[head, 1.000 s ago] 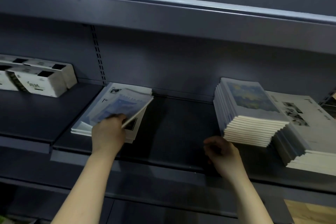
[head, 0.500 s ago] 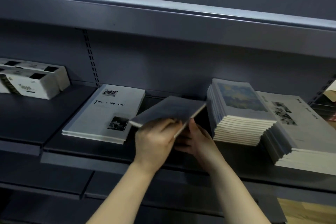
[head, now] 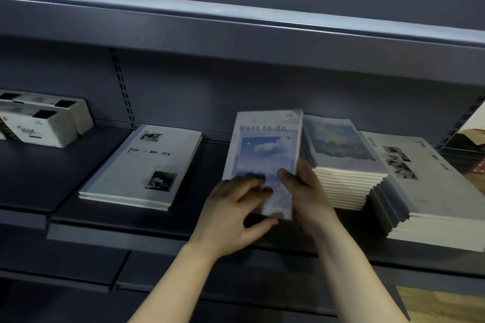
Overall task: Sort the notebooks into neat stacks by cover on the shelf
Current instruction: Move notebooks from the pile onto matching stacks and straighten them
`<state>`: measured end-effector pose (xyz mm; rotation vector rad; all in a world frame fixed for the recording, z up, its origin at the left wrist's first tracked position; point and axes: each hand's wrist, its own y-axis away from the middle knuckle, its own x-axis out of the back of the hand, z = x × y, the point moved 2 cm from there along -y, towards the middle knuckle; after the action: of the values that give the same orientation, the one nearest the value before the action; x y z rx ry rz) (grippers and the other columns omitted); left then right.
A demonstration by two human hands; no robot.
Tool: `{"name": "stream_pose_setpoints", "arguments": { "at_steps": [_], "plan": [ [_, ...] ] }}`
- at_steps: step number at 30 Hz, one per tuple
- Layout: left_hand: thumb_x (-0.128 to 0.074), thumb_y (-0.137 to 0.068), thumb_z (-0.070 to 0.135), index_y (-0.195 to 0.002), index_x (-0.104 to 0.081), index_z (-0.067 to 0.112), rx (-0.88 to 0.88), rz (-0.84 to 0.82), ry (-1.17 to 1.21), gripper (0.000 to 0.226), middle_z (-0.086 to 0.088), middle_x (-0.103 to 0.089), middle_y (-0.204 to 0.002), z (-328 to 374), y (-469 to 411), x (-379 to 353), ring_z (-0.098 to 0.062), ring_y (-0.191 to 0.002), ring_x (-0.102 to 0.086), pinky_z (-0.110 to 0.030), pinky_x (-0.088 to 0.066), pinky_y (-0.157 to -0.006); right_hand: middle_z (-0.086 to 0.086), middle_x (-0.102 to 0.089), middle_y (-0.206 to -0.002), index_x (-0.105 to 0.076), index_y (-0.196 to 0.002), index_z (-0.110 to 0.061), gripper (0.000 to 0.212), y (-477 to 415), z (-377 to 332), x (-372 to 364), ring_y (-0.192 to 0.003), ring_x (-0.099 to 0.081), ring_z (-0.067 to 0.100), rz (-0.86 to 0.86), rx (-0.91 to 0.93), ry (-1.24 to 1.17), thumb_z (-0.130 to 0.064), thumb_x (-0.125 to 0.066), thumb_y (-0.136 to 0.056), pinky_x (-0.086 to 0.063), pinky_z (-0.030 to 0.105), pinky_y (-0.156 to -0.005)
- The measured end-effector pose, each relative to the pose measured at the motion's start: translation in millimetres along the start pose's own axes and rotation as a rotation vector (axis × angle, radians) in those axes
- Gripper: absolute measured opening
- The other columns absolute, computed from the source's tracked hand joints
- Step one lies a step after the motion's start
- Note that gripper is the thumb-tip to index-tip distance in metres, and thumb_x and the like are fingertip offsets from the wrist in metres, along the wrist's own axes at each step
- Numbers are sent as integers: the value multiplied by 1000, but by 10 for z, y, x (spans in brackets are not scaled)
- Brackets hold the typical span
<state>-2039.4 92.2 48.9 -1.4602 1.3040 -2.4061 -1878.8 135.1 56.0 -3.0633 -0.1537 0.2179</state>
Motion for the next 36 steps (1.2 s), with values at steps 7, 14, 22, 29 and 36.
{"name": "stream_pose_setpoints", "arguments": {
  "at_steps": [7, 14, 22, 29, 36],
  "plan": [
    [-47, -89, 50, -124, -60, 22, 172, -37, -91, 47, -1, -59, -127, -162, -53, -73, -23, -107, -59, -42, -49, -88, 2, -72, -103, -60, -113, -20, 23, -123, -395, 440, -93, -69, 21, 243, 111, 231, -16, -63, -91, -57, 40, -77],
    [-44, -93, 48, -129, -55, 28, 361, -248, -189, 43, 3, -54, -132, -361, -33, -331, -21, -118, -51, -46, -39, -101, -4, -76, -85, -70, -97, -21, 8, -44, -836, 948, -74, -73, 13, 296, 135, 194, -20, -66, -90, -54, 19, -53],
    [-46, -94, 41, -131, -53, 28, 469, -281, -139, 40, 2, -51, -136, -461, 70, -493, -20, -124, -46, -42, -30, -106, 11, -74, -99, -66, -114, -6, 45, -118, -996, 1429, -86, -73, 23, 299, 7, 142, -11, -77, -72, -57, 31, -67],
    [-47, -93, 42, -132, -52, 30, 500, -293, -140, 41, 5, -51, -135, -479, 91, -517, -17, -125, -45, -38, -28, -107, 8, -70, -100, -69, -101, -11, 29, -399, -953, 1541, -79, -66, 12, 405, 62, 488, -6, -78, -74, -52, 25, -69],
    [-51, -91, 43, -129, -54, 29, 527, -269, -136, 41, 2, -56, -130, -483, 111, -519, -20, -120, -49, -39, -29, -103, 15, -68, -110, -57, -127, -13, 58, -566, -845, 1495, -107, -61, 33, 601, 24, 949, -27, -74, -73, -47, 36, -86]
  ]
}}
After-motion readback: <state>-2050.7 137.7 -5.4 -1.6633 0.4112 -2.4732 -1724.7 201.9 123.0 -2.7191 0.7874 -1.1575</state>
